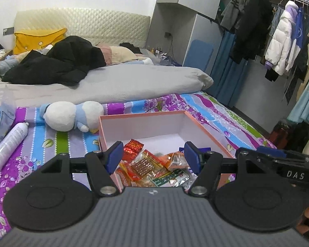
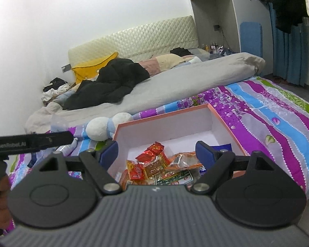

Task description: Organize snacks

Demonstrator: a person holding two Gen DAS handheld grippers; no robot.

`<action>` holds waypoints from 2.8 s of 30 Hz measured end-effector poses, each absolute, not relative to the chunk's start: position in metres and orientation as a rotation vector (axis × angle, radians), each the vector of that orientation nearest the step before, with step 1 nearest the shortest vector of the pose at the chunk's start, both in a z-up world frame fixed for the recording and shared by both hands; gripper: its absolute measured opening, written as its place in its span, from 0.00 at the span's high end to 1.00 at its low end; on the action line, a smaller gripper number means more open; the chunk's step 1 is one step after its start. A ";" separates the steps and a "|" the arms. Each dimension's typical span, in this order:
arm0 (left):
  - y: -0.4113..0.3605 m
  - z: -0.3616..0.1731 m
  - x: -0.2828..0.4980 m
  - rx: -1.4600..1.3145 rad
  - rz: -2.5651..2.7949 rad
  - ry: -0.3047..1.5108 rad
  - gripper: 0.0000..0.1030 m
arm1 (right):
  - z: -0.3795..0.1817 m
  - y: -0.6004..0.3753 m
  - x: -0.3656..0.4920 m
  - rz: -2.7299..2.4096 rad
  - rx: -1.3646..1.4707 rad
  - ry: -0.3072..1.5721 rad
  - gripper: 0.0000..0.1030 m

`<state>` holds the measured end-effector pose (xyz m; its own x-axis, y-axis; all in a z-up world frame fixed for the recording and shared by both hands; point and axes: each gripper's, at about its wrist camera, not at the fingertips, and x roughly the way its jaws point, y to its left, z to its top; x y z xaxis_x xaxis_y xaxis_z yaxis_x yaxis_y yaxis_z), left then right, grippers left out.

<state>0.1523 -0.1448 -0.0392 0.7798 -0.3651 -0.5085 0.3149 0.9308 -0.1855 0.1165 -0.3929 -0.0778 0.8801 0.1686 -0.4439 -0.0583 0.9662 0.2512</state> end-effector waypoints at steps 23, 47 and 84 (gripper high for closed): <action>-0.135 -0.041 0.111 -0.053 -0.324 0.533 0.32 | -0.096 -0.389 0.079 0.086 0.235 0.513 0.19; -0.128 -0.043 0.109 -0.074 -0.312 0.526 0.32 | -0.093 -0.386 0.076 0.076 0.218 0.498 0.19; -0.125 -0.048 0.121 -0.036 -0.232 0.520 0.00 | -0.103 -0.383 0.082 0.038 0.228 0.505 0.00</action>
